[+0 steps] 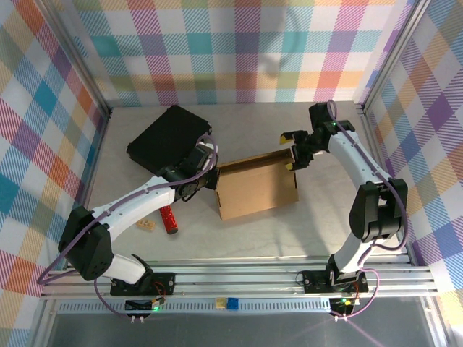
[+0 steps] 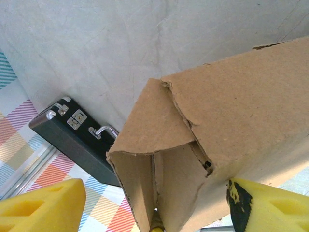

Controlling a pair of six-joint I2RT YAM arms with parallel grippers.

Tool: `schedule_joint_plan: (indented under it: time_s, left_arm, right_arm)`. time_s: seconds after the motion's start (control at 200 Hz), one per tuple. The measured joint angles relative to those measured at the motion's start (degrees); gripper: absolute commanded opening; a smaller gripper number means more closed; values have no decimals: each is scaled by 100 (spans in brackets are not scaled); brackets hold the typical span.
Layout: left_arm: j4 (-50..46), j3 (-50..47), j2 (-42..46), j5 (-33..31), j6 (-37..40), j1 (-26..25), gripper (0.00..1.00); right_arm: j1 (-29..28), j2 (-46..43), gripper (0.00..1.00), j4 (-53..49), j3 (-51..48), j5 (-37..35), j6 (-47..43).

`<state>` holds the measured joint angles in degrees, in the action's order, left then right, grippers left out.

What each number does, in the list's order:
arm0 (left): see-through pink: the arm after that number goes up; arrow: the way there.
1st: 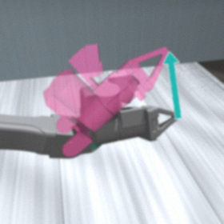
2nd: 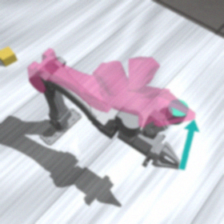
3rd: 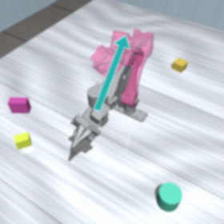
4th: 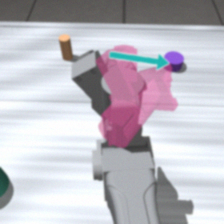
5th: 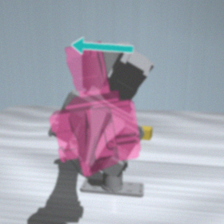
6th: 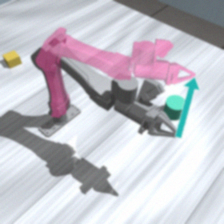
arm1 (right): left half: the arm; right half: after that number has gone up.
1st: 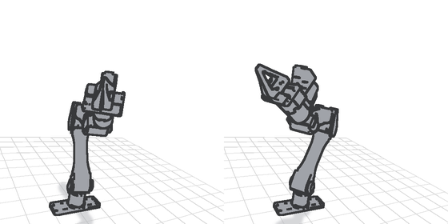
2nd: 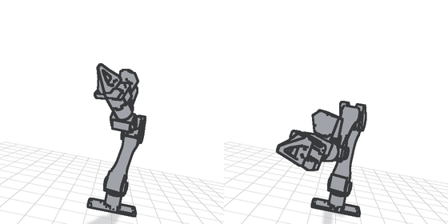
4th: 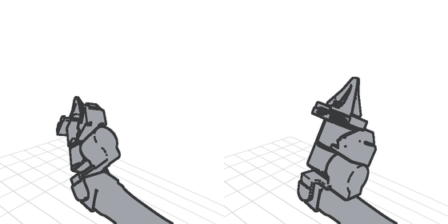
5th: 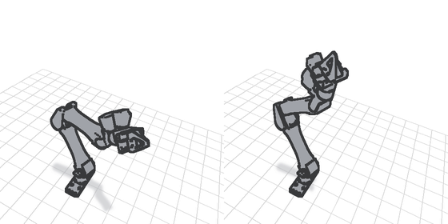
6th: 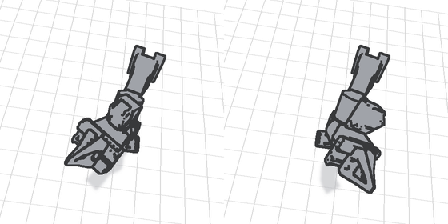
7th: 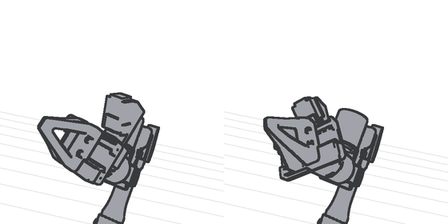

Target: Fold the paper box

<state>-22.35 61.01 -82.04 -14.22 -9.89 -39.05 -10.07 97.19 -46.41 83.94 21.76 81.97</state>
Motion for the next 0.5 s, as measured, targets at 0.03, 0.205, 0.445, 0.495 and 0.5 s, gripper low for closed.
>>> schedule_joint_plan:
  time_s: [0.03, 0.205, 0.445, 0.495, 0.5]
  left_arm:
    - [0, 0, 0, -7, 13, -7, 0]
    - [0, 0, 0, -48, 39, -31, 0]
    - [-15, 2, 0, -155, 59, -83, 0]
    - [-20, 9, 0, -192, 68, -107, 0]
    - [-22, 9, 0, -197, 70, -107, 0]
  right_arm:
    - [0, 0, 75, 2, -15, 0, 0]
    - [0, 0, 71, 2, -127, 4, -15]
    - [0, -15, 62, 72, -367, 42, -15]
    - [2, -28, 60, 103, -400, 39, -7]
    - [2, -28, 60, 105, -404, 42, -7]
